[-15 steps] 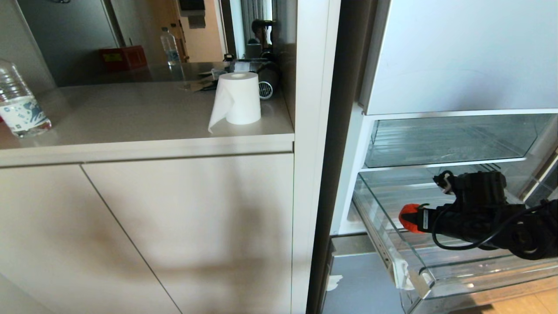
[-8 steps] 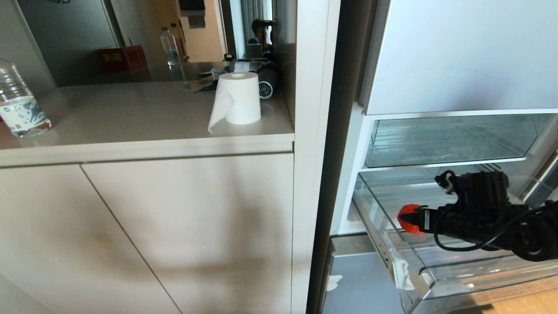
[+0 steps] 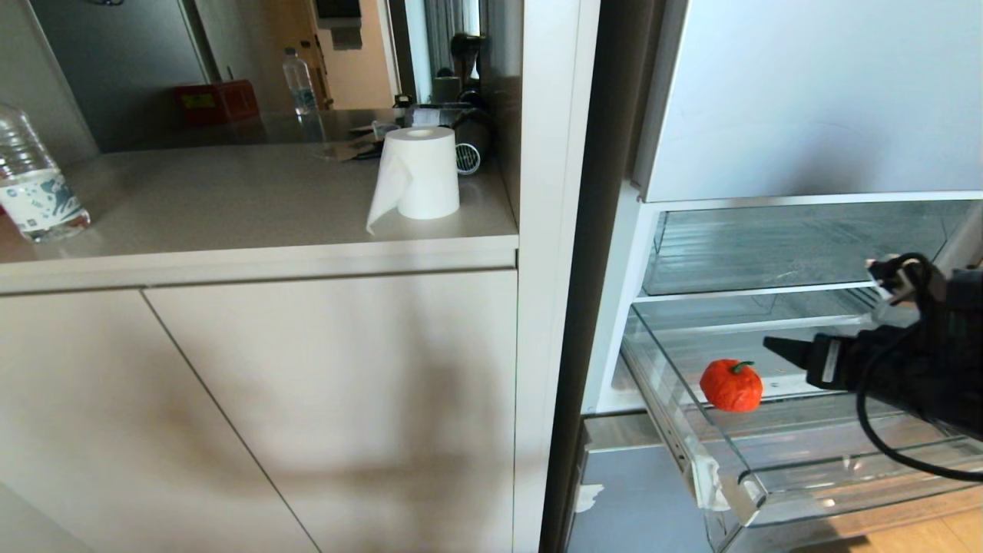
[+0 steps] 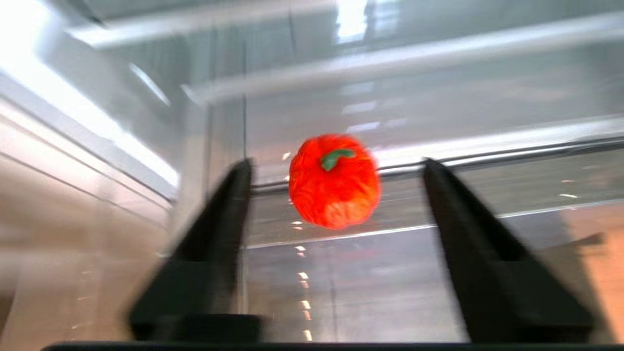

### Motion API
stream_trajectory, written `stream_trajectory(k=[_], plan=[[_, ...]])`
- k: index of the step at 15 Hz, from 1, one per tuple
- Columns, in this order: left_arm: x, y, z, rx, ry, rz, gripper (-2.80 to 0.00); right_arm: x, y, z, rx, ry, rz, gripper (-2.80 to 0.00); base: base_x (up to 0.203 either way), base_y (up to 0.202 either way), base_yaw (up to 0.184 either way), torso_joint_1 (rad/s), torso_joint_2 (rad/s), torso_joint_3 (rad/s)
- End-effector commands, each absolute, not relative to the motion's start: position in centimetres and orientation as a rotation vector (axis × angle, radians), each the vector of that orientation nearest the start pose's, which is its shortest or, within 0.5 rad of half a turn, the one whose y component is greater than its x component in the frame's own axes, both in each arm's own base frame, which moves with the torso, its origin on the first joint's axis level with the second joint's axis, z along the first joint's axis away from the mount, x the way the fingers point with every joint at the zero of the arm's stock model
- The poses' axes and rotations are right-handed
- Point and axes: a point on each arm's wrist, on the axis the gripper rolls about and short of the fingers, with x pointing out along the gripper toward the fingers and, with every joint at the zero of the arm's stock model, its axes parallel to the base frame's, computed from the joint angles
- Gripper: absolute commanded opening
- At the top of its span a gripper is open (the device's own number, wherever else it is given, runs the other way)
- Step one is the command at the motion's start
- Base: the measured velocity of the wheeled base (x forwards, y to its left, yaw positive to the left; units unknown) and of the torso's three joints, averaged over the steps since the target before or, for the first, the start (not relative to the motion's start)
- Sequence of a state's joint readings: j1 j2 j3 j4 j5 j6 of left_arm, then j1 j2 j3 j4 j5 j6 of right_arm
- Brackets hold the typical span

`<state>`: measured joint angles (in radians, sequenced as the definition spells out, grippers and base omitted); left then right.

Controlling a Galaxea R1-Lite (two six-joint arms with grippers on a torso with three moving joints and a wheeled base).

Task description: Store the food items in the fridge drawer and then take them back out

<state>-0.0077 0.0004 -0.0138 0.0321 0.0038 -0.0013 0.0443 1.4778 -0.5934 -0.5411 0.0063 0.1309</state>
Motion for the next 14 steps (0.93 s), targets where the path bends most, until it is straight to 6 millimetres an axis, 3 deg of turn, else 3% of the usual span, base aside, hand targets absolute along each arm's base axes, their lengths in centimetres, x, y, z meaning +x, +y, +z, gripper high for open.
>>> stream_trajectory(k=[1, 4, 6, 7, 10, 14], plan=[[-2.4, 0.0, 7.6, -0.001, 0.018, -0.003, -2.8, 17.9, 0.8, 21.6, 0.123, 0.142, 0.02, -2.8, 0.0, 0.0, 0.0, 0.0, 0.0, 0.0], [-2.4, 0.0, 7.6, -0.001, 0.018, -0.003, -2.8, 10.3, 0.2, 23.2, 0.08, -0.064, -0.072, -2.8, 0.0, 0.0, 0.0, 0.0, 0.0, 0.0], [-2.4, 0.0, 7.6, -0.001, 0.018, -0.003, -2.8, 6.0, -0.1, 20.7, -0.04, -0.11, -0.133, -2.8, 0.0, 0.0, 0.0, 0.0, 0.0, 0.0], [-2.4, 0.0, 7.6, -0.001, 0.018, -0.003, -2.8, 4.7, -0.2, 18.1, -0.107, -0.074, -0.149, -2.8, 0.0, 0.0, 0.0, 0.0, 0.0, 0.0], [-2.4, 0.0, 7.6, -0.001, 0.018, -0.003, -2.8, 3.1, -0.2, 12.7, -0.209, 0.037, -0.08, -2.8, 0.0, 0.0, 0.0, 0.0, 0.0, 0.0], [-2.4, 0.0, 7.6, -0.001, 0.018, -0.003, -2.8, 1.4, -0.2, 9.7, -0.182, 0.209, -0.048, -2.8, 0.0, 0.0, 0.0, 0.0, 0.0, 0.0]])
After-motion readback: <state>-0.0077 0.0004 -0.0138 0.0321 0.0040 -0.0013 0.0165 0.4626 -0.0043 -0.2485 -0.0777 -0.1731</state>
